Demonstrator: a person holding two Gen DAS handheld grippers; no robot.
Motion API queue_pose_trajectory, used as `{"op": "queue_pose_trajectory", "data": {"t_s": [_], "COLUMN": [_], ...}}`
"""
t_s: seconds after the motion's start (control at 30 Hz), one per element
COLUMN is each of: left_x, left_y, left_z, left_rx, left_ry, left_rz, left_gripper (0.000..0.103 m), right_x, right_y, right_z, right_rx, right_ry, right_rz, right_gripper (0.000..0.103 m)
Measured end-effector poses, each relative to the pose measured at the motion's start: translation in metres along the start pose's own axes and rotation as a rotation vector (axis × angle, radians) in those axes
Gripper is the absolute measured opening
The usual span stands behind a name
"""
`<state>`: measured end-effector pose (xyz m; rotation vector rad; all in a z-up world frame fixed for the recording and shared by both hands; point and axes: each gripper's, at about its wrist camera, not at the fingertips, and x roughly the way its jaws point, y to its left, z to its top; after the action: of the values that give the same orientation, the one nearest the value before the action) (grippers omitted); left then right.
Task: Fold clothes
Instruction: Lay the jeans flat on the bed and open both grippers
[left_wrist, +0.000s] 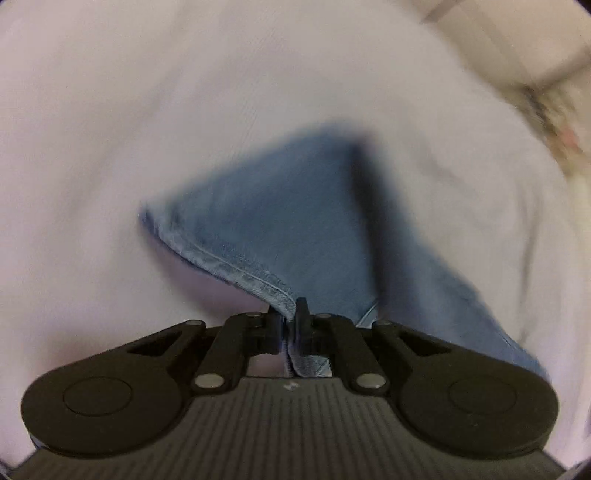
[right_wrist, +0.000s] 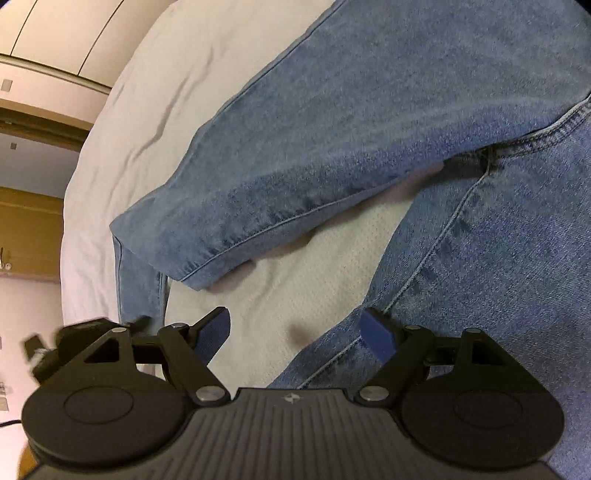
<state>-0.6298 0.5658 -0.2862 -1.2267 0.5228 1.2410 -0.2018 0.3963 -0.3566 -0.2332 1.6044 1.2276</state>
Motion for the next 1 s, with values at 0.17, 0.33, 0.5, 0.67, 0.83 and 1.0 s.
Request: {"op": "queue_pose_trajectory", "data": {"t_s": [0.17,0.33,0.5,0.67,0.83,1.0], "left_x": [-0.116,-0.088,-0.02,-0.043,-0.064,-0.079], "left_y": [0.0,0.054,0.133,0.119,0.049,0.017], "left_z": [0.076,0.123,0.082,0.004,-0.086,-0.187], "left_rx": [0.312,0.5,0.439,0.291,0.289,0.275], "left_ry": [-0.245,-0.128,0.095,0.1,0.123,0.18], "left_rz": [0.127,0.409,0.686,0.445,0.164,-0.017], "left_gripper": [0.003,0.01,0.014,0.014,0.014,0.015], "right_x": [-0.015,-0.021,-0.021,-0.048,-0.084,-0.142], "right_y": [-0.003,0.0,0.007,-0.001,-0.038,-0.095], "right_z": [0.0,-0.009,-0.022,-0.034,-0.038,-0.038], "right_rx": [0.005,-0.005,-0.041,-0.098,-0.067,-0.048], "right_ry": [-0.022,-0.028,0.001,-0.035,-0.098,-0.208], "right_rz": [-0.004,0.01,-0.007,-0.095,-0.207,-0.302], "right_gripper": [0.08,0.08,0.08,0.08,0.071,0.07]}}
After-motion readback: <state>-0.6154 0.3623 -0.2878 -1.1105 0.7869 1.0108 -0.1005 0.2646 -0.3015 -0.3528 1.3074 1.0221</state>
